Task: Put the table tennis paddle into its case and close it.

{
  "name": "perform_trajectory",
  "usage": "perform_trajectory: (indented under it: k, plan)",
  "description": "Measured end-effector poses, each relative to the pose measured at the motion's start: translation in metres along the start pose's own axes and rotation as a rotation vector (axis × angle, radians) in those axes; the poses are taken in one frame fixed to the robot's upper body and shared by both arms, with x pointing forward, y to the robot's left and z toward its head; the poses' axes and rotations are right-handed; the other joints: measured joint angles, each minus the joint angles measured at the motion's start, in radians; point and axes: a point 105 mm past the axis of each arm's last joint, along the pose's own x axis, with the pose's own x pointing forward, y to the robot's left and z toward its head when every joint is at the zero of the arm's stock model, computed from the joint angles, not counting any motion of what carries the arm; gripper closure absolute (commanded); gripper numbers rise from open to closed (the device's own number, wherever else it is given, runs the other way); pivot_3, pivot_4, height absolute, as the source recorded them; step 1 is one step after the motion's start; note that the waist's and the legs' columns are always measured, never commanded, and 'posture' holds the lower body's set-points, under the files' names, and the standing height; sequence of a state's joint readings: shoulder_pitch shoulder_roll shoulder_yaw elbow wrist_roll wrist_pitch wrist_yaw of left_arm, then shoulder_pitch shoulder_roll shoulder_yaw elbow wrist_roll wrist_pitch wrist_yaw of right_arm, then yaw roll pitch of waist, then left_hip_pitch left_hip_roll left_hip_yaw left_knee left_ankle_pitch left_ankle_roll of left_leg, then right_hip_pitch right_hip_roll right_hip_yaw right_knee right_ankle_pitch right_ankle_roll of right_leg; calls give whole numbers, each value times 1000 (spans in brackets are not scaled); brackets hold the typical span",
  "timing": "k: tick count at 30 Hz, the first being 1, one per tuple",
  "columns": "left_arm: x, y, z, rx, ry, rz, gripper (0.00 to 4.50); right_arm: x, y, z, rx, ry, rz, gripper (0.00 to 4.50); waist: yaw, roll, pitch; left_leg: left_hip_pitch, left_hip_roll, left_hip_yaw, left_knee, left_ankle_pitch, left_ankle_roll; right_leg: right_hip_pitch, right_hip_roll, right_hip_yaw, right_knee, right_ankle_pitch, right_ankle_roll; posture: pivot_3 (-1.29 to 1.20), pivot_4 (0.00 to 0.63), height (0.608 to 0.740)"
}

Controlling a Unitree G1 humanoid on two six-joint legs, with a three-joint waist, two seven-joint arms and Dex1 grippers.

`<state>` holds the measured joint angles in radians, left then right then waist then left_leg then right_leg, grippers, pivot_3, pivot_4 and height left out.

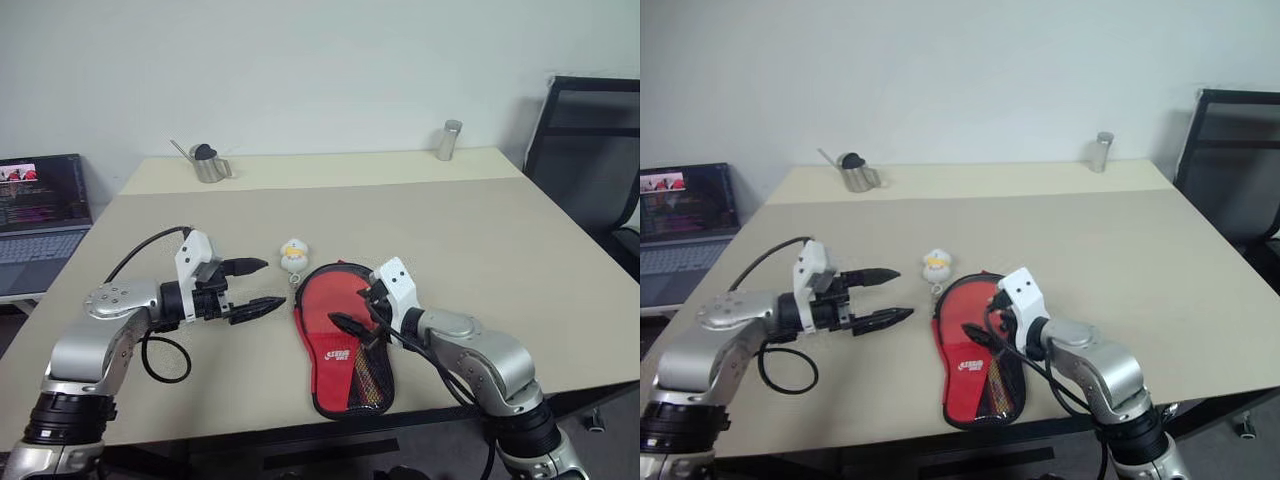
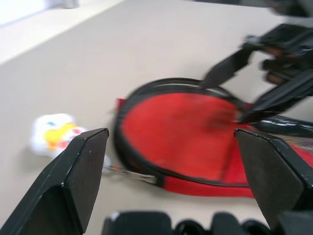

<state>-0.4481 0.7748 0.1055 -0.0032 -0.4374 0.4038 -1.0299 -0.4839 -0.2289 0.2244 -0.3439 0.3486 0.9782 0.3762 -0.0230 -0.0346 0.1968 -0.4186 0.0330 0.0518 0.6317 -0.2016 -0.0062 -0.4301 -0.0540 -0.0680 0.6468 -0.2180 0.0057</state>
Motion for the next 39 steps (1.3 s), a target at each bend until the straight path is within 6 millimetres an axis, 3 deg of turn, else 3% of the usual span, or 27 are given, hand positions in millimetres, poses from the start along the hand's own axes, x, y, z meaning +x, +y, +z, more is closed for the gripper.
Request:
perform_trajectory:
  k: [6,11,18,25,35,39]
  plan:
    - [35,37,-15,28,76,176,0,3,-3,-1,-7,1,-13,15,15,-1,-1,0,-2,1,0,0,0,0,0,0,0,0,0,0,150,740]
    - [70,46,-20,-53,80,179,0,7,-1,-2,-9,0,-13,15,20,-2,-1,-1,-2,4,1,0,0,0,1,-1,-1,0,0,0,150,740]
    - [93,65,-30,-81,138,241,0,11,-1,-3,-5,2,-35,15,19,-2,-1,-1,-3,4,3,0,0,0,1,-1,1,0,0,0,150,740]
    - [107,63,-55,-182,223,251,0,12,-2,-3,-2,-1,-50,15,19,-2,-1,-3,-3,4,4,0,0,0,1,-2,1,1,1,0,150,740]
    - [123,53,-63,-240,257,254,0,12,-2,-2,0,-4,-60,15,19,-2,-1,-3,-3,4,4,0,0,0,1,-3,1,1,1,0,150,740]
    - [126,51,-63,-246,256,252,956,12,-2,-3,-1,-3,-62,0,19,-2,-1,-3,-3,4,5,0,0,0,0,-3,1,1,1,0,150,740]
